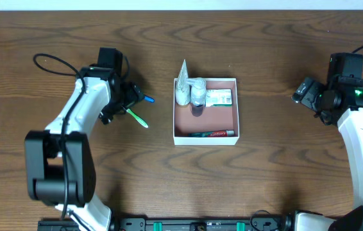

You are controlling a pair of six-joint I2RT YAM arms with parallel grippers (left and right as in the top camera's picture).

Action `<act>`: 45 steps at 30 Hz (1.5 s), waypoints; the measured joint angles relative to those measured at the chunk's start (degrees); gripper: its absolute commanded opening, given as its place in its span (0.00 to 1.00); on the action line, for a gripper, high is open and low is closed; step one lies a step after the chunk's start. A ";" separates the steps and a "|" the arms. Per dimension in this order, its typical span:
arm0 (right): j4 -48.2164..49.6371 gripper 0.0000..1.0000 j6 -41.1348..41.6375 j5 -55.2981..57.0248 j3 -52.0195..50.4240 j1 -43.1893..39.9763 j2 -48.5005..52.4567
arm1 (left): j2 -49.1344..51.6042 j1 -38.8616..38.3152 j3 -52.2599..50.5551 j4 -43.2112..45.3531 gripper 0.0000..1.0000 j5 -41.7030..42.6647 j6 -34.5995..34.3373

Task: Pack container
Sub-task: 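Grasp the green toothbrush handle with the left gripper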

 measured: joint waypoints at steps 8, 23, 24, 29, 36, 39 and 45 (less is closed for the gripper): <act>0.00 0.99 0.02 0.00 0.00 0.00 0.00 | 2.36 1.60 0.00 0.04 0.99 1.75 -0.85; 0.00 0.99 0.00 0.02 0.00 0.00 0.00 | 6.49 2.36 0.00 4.37 0.65 1.86 -1.77; -0.02 0.99 0.02 0.02 0.00 0.00 0.00 | 6.62 2.36 0.00 4.61 0.61 1.84 -1.79; -0.02 0.99 0.02 0.02 0.00 0.00 0.00 | 6.82 2.36 0.00 5.31 0.47 1.20 -1.60; -0.02 0.99 0.02 0.00 0.00 0.00 0.00 | 6.82 2.36 0.00 4.74 0.36 0.13 -1.46; -0.02 0.99 0.02 0.02 0.00 0.00 0.00 | 6.82 2.36 0.00 3.17 0.36 -0.09 -1.40; 0.00 0.99 0.02 0.02 0.00 0.00 0.00 | 6.82 2.36 0.00 1.11 0.23 -1.68 -0.13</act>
